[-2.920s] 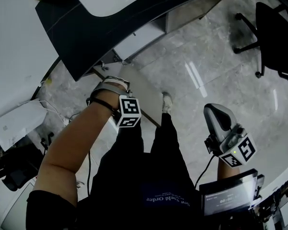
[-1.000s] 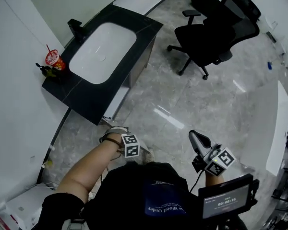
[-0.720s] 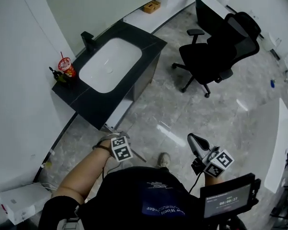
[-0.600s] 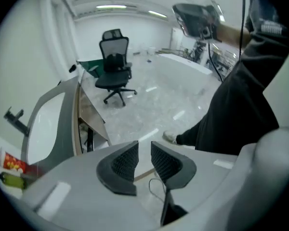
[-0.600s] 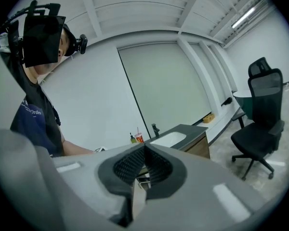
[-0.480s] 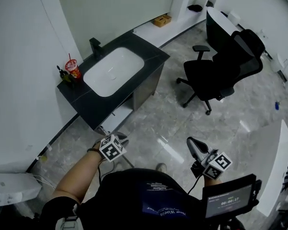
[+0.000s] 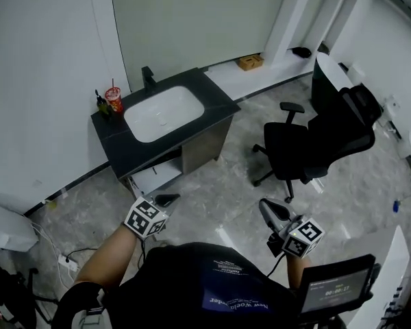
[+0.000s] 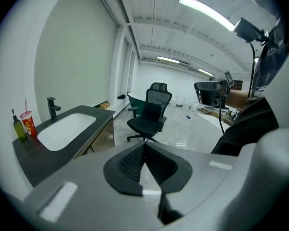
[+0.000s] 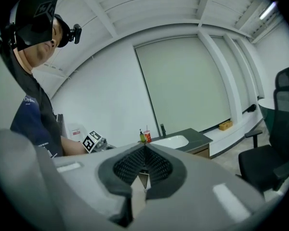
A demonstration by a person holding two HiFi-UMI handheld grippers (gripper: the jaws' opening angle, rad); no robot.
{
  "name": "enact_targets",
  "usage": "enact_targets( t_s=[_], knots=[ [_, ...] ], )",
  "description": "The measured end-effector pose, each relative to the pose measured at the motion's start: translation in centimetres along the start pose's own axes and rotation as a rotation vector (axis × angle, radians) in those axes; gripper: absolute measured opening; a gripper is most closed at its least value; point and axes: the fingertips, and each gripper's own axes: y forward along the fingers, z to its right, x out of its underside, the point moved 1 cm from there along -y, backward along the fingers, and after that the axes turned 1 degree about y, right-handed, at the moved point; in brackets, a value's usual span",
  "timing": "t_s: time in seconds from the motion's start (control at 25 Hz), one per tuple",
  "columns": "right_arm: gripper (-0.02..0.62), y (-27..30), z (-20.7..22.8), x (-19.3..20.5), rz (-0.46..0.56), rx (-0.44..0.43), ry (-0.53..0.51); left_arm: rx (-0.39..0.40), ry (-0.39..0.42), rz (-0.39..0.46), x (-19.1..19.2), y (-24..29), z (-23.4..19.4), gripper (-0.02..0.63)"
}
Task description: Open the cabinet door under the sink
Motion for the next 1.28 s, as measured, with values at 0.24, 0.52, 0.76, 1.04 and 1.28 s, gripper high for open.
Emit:
enact_targets(
  t_s=[0.24,0.52,0.76,1.04,1.28],
  knots=[
    [0.002,3.3,1.2,-1.9,-0.030,-0.109,-0.020,-0.086,-0.138,0.197,-4.8,-1.9,-2.4,0.003],
    [0.002,9.9,4.9,-4.8,-0.031,-0.178,-0.067,-0.176,-0.205,0.339,-8.5,-0.4,-9.3,0.003],
    [0.002,18.3,9.7,-8.9,-0.014,-0.187,-0.029,-0.168,-0.243,0.358,-11.4,2.6,-16.5,0.003],
    [0.002,28.0,13.1,-10.9,-0.043,-0.280,-0.039,-0.243,-0.278,0.339,-12.5,2.5,-24.0,0.003],
    [0.002,34.7,15.6,-11.9,-0.077,-0.415,-0.024,-0.387,-0.307,0.355,-13.0,1.8,-27.7,0.003]
  ],
)
